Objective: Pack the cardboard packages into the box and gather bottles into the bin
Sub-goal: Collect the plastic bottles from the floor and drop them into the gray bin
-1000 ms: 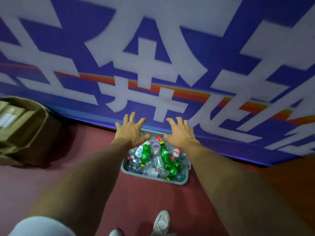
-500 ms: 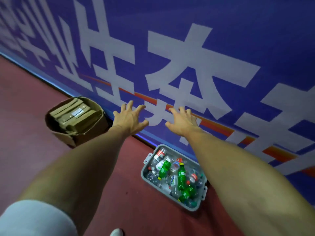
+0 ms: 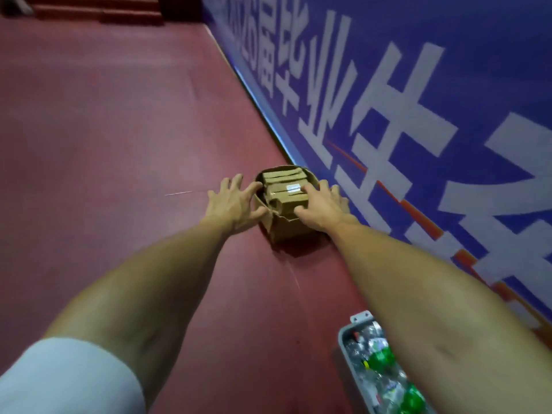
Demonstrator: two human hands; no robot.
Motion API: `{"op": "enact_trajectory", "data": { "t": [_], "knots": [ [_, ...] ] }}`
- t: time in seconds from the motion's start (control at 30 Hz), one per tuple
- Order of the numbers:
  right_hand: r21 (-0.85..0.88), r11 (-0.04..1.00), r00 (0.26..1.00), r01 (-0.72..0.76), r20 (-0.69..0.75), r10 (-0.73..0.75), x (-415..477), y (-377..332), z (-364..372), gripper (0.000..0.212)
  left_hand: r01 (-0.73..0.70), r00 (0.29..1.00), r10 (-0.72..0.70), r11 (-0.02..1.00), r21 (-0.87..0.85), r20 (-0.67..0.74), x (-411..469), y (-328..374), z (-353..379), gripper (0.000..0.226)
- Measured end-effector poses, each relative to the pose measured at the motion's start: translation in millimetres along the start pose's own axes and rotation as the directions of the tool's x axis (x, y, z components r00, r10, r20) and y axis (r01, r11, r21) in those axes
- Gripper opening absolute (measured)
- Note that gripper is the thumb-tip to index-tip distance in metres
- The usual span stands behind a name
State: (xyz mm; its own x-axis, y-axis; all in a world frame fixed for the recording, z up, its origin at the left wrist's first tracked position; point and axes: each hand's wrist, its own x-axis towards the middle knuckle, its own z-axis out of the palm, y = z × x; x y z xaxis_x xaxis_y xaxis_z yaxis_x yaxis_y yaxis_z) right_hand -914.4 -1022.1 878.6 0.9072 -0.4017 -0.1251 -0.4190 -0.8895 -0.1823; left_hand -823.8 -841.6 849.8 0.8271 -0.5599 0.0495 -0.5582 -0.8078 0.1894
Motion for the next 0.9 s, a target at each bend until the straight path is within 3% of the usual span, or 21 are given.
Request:
{"op": "enact_trajectory", "data": {
  "t": [0.23, 0.5, 0.63, 0.9],
  "knots": [
    [-0.072, 0.938, 0.94, 0.338, 0.075, -0.333, 49, -248, 57, 0.058, 0.328, 0.944, -0.327, 0.944, 0.032, -0.038, -61, -233, -34, 0.062],
    [-0.058, 0.788, 0.783, 0.613, 0.173, -0.597, 58, -508, 128, 0.057, 0.61, 0.792, -0.606, 0.79, 0.059, -0.071, -154, -461, -75, 0.062],
    [-0.054, 0.676, 0.671, 0.735, 0.201, -0.714, 64, -629, 146, 0.058, 0.733, 0.679, -0.727, 0.679, 0.042, -0.103, -198, -553, -100, 0.061],
    [-0.072, 0.352, 0.359, 0.933, 0.226, -0.906, 92, -837, 180, 0.061, 0.931, 0.351, -0.923, 0.362, -0.047, -0.155, -254, -696, -122, 0.062]
  ]
}}
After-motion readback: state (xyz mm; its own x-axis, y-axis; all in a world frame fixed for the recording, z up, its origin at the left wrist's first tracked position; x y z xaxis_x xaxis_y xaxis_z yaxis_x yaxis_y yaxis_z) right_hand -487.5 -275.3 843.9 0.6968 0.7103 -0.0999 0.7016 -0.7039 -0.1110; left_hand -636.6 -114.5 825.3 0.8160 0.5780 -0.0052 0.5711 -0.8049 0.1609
